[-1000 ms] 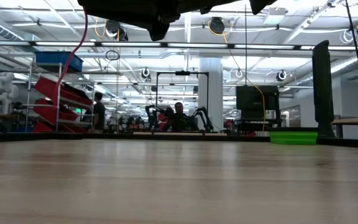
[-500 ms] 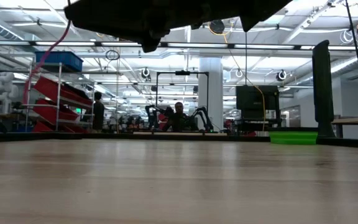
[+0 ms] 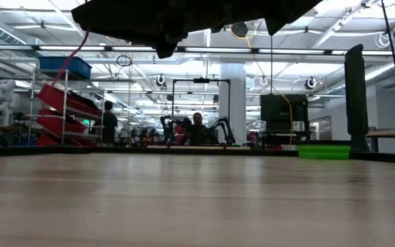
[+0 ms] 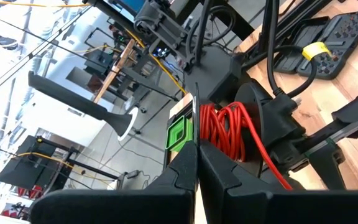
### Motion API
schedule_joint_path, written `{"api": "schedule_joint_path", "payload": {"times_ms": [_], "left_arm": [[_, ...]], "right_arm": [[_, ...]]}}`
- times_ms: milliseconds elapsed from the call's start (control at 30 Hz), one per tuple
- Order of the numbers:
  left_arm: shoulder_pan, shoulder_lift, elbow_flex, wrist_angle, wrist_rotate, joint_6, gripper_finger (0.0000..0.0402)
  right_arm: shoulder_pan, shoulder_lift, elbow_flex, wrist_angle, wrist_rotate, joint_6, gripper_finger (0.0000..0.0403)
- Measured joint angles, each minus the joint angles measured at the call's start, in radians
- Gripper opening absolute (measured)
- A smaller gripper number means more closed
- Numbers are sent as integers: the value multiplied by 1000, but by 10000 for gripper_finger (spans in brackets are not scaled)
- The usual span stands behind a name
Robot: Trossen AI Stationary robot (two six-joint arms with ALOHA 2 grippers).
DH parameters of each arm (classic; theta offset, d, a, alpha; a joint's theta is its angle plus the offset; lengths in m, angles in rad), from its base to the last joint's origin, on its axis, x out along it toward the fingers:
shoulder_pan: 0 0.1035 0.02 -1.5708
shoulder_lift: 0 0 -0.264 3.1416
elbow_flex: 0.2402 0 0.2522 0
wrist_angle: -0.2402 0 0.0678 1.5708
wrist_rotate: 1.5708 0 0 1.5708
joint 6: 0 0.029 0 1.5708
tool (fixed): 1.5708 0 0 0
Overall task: Coil cords
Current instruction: Coil the red wire on the black spool
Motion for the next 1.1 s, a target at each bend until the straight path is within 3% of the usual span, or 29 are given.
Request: {"api": "schedule_joint_path", "payload": {"times_ms": [200,533,800,1100], "left_arm": [[0,0,0,0,0,0,8],[0,0,0,-1,0,0,8],[0,0,0,-3,0,0,8],[-13,0,0,-2,31,-1,8]], "right_arm": [[0,0,0,-2,0,0,5],[0,-6,0,-57,1,8,1],[0,-85,0,-226,19,9,1],[3,-170,0,-450,260,112,0]]}}
